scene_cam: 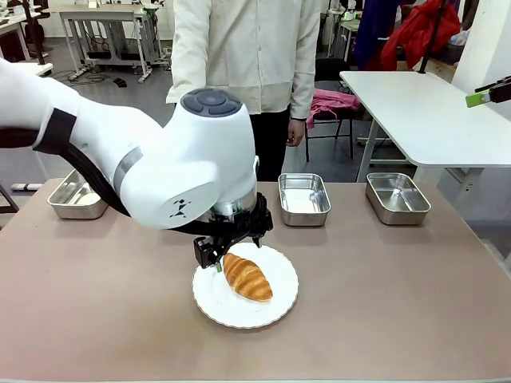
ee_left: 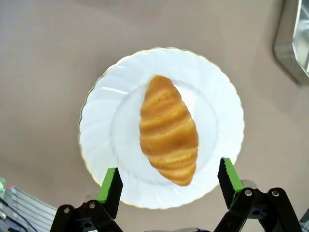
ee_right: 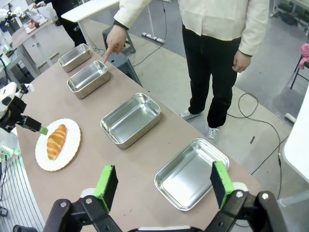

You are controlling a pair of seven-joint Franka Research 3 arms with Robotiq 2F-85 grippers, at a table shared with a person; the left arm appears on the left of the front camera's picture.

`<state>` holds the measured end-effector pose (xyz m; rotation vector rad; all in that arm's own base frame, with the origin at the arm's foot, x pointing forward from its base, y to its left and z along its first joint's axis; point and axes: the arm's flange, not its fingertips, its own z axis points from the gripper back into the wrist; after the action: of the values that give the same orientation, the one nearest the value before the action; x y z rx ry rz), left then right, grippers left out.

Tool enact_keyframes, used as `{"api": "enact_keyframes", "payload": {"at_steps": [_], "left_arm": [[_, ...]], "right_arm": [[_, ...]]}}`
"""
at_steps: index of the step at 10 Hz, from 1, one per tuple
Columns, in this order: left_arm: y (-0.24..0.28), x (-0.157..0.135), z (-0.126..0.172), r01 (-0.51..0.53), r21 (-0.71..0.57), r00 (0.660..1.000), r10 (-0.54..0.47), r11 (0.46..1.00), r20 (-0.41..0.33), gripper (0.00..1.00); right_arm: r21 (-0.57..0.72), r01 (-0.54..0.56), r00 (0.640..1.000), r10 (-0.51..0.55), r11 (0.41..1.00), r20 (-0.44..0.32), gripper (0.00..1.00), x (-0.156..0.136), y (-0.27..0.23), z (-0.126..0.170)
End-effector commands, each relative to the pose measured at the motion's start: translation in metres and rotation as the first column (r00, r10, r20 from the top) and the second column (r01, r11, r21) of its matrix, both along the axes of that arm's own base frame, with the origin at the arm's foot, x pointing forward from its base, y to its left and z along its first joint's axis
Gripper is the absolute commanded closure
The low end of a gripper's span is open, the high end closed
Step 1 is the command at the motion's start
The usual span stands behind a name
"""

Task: Place the bread in the container.
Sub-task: Place the Butter Roll into the Airtight Container indicated by the human.

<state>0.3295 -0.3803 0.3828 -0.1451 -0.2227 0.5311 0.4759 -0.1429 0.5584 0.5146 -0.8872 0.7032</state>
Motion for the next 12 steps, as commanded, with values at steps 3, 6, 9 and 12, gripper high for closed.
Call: {"api": "enact_keyframes", "payload": {"at_steps": [3, 6, 9, 12], "left_arm": [[0.006, 0.011, -0.034, -0.055, -0.038, 0.998, 0.055, 0.998, -0.003, 0.0], [0.002, 0.017, -0.049, -0.022, -0.049, 0.999, 0.02, 0.999, -0.046, 0.0], [0.003, 0.022, -0.067, -0.035, -0.044, 0.997, 0.031, 0.998, -0.074, 0.0], [-0.003, 0.027, -0.073, -0.025, -0.053, 0.997, 0.022, 0.998, -0.071, 0.0]], "right_arm": [[0.002, -0.002, 1.0, 0.002, 1.0, 0.003, 0.0, -0.001, 0.001, 0.001], [0.002, -0.002, 1.0, 0.002, 1.0, 0.003, 0.0, -0.001, 0.001, 0.001], [0.002, -0.002, 1.0, 0.002, 1.0, 0.003, 0.0, -0.001, 0.001, 0.001], [0.002, -0.002, 1.0, 0.002, 1.0, 0.003, 0.0, -0.001, 0.001, 0.001]]}}
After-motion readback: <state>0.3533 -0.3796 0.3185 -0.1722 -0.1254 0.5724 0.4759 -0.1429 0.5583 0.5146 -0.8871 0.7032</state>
